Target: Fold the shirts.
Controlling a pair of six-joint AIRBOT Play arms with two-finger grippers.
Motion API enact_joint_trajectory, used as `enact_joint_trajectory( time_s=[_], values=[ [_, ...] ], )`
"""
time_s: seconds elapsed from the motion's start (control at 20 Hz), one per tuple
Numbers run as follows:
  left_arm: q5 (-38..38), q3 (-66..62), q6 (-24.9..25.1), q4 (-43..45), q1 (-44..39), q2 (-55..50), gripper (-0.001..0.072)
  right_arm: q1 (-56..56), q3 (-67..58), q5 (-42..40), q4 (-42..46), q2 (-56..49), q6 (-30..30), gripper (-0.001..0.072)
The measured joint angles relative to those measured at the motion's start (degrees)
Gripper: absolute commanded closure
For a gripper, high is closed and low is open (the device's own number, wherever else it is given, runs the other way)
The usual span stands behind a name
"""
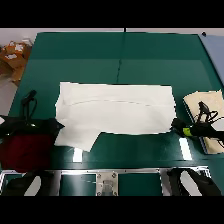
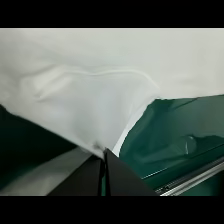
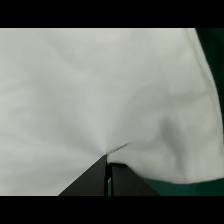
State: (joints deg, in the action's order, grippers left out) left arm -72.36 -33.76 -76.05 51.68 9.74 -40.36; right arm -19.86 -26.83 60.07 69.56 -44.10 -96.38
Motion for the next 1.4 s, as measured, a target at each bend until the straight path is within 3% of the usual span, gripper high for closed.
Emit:
enact_joint_trajectory(
  time_s=[0.25,0.65,0.7,0.75,0.8,0.85,1.0,1.1,1.35,1.4],
  values=[
    [4.92,-7.91,-0.46,-1.20,0.00,-6.51,0.0686,0.13,-8.22,-2.12,-3.13,-4.50,0.44,0.0697],
    [12.46,-27.89,3.13,-6.25,-1.57,-33.20,0.0683,5.53,-28.15,-10.82,-12.24,-29.05,3.63,0.0696],
    [13.81,-30.73,3.54,-6.56,-2.49,-37.18,0.0681,6.40,-30.82,-11.47,-12.57,-32.65,3.74,0.0633],
    [15.78,-33.55,4.04,-6.84,-3.56,-41.24,0.0510,7.23,-33.68,-12.02,-12.85,-36.54,3.76,0.0482],
    [17.31,-36.06,4.31,-6.91,-4.52,-44.85,0.0172,7.87,-36.33,-12.52,-13.03,-40.00,3.78,0.0416],
    [19.28,-38.56,4.44,-7.10,-5.27,-48.06,0.0050,8.35,-38.88,-12.83,-13.11,-43.19,3.80,0.0417],
    [23.82,-45.18,3.52,-7.21,-5.42,-54.38,0.0064,8.20,-45.92,-12.35,-13.07,-49.59,4.20,0.0413],
    [23.69,-49.37,2.49,-7.26,-3.56,-56.17,0.0064,6.47,-49.68,-9.60,-10.60,-51.45,5.38,0.0179],
    [12.50,-55.91,1.16,-7.02,1.55,-57.79,0.0067,-0.09,-53.48,0.46,-4.61,-53.66,9.62,0.0168],
    [10.38,-56.43,1.11,-7.13,1.88,-57.88,0.0232,-1.20,-53.68,1.90,-4.24,-54.27,11.08,0.0168]
  ],
)
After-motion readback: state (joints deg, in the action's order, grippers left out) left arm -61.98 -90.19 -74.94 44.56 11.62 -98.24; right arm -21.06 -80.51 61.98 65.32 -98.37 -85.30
